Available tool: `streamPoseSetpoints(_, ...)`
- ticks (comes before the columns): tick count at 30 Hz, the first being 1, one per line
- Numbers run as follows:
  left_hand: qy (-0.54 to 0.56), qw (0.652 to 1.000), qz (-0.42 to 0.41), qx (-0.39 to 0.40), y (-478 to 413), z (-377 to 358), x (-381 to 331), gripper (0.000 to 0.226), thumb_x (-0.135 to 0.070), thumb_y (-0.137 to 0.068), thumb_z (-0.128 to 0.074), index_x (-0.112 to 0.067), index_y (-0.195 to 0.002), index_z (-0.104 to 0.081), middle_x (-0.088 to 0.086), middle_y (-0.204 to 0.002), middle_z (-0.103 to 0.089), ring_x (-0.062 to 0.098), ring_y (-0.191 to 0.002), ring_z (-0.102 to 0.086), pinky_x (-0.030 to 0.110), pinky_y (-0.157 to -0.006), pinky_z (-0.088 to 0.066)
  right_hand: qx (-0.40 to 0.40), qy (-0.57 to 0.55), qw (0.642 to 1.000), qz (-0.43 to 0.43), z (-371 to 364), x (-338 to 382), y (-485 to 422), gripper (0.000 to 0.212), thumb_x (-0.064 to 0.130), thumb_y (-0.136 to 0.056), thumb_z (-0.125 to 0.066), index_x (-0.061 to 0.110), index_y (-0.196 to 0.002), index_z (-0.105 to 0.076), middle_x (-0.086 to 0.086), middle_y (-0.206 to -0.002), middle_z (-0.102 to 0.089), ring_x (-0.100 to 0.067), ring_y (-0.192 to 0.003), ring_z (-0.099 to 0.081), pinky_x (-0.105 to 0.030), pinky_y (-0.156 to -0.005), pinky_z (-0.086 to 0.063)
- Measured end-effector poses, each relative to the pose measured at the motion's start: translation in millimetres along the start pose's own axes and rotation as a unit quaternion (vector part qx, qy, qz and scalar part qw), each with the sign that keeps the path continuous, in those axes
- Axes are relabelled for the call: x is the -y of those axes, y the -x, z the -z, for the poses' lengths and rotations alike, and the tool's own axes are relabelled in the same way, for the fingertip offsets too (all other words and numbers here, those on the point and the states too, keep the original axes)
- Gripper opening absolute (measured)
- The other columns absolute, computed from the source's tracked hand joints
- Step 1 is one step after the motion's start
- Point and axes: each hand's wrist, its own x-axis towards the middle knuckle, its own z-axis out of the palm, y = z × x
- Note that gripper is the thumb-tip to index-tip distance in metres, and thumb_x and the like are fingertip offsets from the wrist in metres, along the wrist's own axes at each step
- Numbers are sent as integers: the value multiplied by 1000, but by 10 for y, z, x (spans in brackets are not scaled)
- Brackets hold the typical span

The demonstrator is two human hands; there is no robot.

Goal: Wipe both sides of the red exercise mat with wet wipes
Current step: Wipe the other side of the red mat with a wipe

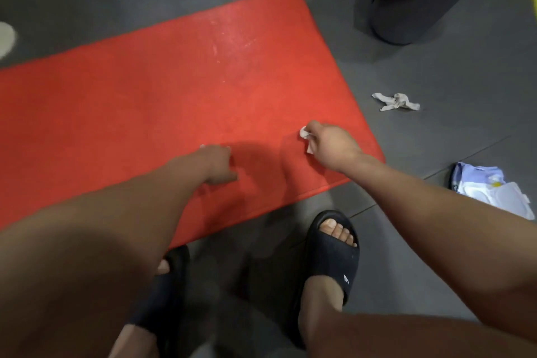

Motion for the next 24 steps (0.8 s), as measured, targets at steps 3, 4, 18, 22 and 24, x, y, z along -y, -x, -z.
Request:
streamPoseSetpoints(3, 12, 999, -27, -24, 210, -31, -90, 56, -43, -94, -63, -9, -138, -56, 16, -140, -59, 31, -129, -56, 35, -104, -45, 7, -6, 1000, -19, 133, -2, 42, 18, 20, -98, -49, 12, -113, -57, -11, -92, -73, -37, -91, -66, -42, -72, -51)
streamPoseSetpoints(4, 19, 999, -36, -31, 236, -46, -127, 53, -41, -95, -63, -9, -137, -57, 16, -139, -60, 31, -128, -56, 34, -103, -45, 12, -10, 1000, -19, 158, -23, 54, 17, 22, -98, -49, 14, -112, -56, -10, -91, -74, -36, -89, -67, -43, -72, -52)
streamPoseSetpoints(18, 95, 993, 76, 1, -157, -553, -424, 135, -59, -76, -81, -32, -156, 24, 2, -158, 43, 46, -146, 31, 79, -111, -12, -165, -7, 979, -122, -578, -138, 75, 26, 13, -89, -46, 9, -109, -62, -20, -94, -70, -43, -87, -63, -46, -77, -49)
streamPoseSetpoints(22, 90, 991, 97, 3, -209, -528, -462, 137, -58, -74, -82, -30, -157, 23, 3, -159, 42, 48, -147, 28, 78, -110, -16, -97, 47, 989, 97, -906, 267, 374, 23, 14, -86, -54, 14, -107, -62, -9, -76, -64, -34, -71, -60, -41, -67, -44)
streamPoseSetpoints(24, 90, 992, 89, -1, -199, -542, -414, 137, -61, -73, -82, -31, -157, 23, 3, -159, 41, 48, -147, 27, 78, -111, -17, -55, 95, 976, 186, -793, 185, 344, 25, 19, -86, -51, 16, -109, -61, -6, -80, -64, -31, -75, -58, -41, -70, -46)
